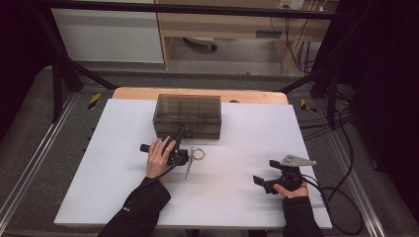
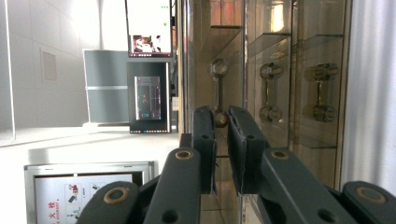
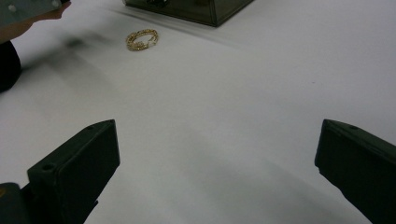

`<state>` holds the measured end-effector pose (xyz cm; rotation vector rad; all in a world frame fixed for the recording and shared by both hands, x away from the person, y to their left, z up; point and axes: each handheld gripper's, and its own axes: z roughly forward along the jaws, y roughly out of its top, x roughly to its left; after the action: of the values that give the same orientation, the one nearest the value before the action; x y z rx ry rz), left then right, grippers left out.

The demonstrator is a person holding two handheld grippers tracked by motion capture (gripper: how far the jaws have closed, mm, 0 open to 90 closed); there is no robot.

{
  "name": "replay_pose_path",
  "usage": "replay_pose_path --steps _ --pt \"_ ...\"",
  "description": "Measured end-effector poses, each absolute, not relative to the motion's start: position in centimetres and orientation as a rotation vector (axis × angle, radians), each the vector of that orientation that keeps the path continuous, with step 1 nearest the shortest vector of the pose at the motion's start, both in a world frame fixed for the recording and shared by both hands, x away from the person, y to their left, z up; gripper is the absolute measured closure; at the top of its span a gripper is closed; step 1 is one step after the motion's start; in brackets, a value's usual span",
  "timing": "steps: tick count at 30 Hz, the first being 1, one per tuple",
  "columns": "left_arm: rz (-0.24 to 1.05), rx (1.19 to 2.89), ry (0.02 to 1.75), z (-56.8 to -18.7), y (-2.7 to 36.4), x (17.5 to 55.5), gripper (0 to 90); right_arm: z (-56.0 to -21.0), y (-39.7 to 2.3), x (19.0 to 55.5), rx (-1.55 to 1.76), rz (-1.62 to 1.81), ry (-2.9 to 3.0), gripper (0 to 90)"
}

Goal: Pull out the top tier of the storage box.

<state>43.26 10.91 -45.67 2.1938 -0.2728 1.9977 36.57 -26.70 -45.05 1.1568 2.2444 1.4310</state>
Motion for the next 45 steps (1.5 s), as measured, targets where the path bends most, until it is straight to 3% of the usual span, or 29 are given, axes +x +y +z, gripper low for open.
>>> replay_pose_path --steps 9,10,12,14,19,29,37,45 --pt "1.956 2.208 -0.27 -45.3 11.0 42.8 80.3 -45.0 -26.7 36.6 1.158 1.432 2.242 0.5" --pt "1.944 2.207 -0.271 -45.3 11.0 42.8 72.0 -45.0 -26.7 36.6 1.157 1.431 2.243 0.5" --pt "1.938 2.197 -0.285 -45.1 11.1 42.7 70.0 -45.0 -26.7 36.6 1.157 1.43 2.244 0.5" --pt "1.904 2.201 -0.297 -44.9 11.3 42.7 61.3 -45.0 -26.7 36.6 1.157 1.429 2.244 0.5" --pt "1.879 2.239 -0.33 -44.7 11.5 43.1 49.6 -45.0 -26.7 36.6 1.157 1.43 2.243 0.5" --pt "1.885 2.278 -0.318 -44.9 11.7 44.2 49.1 -45.0 -26.7 36.6 1.158 1.43 2.242 0.5" --pt "1.916 2.266 -0.327 -44.7 11.7 44.3 59.1 -45.0 -26.7 36.6 1.157 1.429 2.245 0.5" --pt "1.919 2.268 -0.324 -44.7 11.7 44.2 59.5 -45.1 -26.7 36.6 1.155 1.427 2.246 0.5"
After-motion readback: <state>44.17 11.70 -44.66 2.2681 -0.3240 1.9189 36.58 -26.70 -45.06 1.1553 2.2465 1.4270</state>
